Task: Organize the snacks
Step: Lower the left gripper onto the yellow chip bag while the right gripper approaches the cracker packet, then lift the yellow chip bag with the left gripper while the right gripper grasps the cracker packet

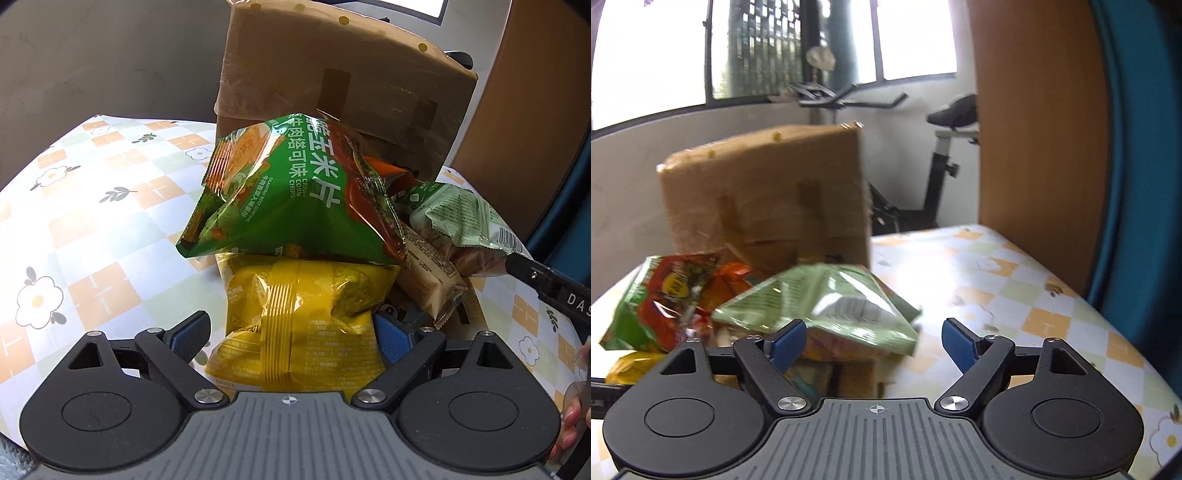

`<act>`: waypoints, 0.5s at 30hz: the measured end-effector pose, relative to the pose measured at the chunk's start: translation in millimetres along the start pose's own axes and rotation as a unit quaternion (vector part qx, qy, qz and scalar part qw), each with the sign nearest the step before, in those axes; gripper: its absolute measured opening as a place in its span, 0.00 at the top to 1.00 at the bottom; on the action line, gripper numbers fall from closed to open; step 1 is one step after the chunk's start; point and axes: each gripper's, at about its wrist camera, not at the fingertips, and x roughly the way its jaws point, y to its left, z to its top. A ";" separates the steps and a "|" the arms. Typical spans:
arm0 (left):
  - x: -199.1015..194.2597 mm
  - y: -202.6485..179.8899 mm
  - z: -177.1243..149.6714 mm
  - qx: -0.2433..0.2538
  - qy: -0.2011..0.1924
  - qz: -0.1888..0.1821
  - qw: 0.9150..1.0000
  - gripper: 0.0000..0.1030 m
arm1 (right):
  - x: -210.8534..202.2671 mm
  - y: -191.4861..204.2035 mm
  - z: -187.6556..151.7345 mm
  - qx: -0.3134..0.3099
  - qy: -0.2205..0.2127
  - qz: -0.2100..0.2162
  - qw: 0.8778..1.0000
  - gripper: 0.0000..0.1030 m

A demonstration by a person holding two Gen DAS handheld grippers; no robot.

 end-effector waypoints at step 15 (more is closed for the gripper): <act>8.8 -4.5 -1.7 0.006 0.009 0.001 1.000 0.10 | 60.1 12.9 -14.5 -0.027 0.076 0.034 0.996 0.49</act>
